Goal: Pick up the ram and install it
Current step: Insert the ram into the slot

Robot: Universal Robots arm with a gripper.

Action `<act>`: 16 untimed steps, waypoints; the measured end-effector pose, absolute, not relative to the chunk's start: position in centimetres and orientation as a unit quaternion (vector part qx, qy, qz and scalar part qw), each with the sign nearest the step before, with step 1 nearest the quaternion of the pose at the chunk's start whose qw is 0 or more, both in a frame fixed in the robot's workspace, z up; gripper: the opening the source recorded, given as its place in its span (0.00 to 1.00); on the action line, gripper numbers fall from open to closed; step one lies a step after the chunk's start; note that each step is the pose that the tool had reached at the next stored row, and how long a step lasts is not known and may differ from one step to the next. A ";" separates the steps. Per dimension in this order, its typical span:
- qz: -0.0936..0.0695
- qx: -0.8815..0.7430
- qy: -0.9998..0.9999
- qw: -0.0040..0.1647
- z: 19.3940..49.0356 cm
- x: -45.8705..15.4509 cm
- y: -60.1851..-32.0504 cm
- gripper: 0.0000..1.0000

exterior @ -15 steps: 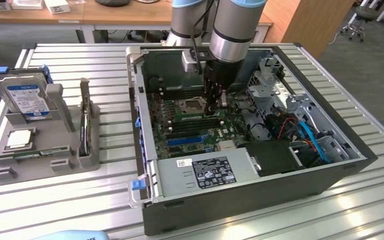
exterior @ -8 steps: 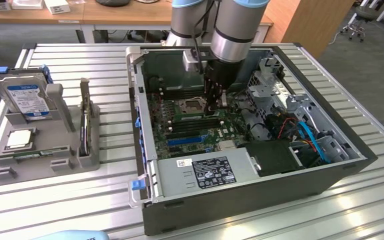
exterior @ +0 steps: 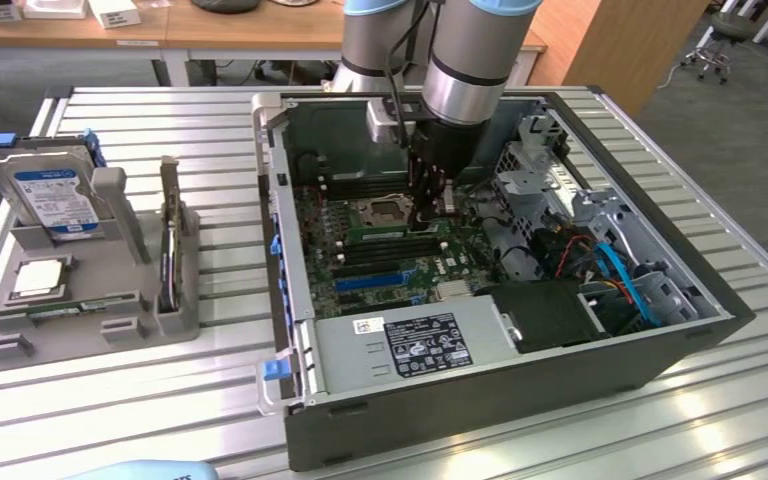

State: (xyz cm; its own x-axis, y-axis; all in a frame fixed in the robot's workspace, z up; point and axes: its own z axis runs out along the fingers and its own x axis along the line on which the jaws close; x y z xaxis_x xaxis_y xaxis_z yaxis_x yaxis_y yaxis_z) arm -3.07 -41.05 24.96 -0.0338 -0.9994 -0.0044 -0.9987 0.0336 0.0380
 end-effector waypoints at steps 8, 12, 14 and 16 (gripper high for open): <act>-0.015 0.699 -0.715 0.012 24.9 -3.1 -41.0 0.11; -0.015 0.704 -0.710 0.012 24.9 -3.1 -41.0 0.11; -0.015 0.704 -0.710 0.012 24.9 -3.1 -41.0 0.11; -0.015 0.702 -0.712 0.012 24.9 -3.1 -41.0 0.11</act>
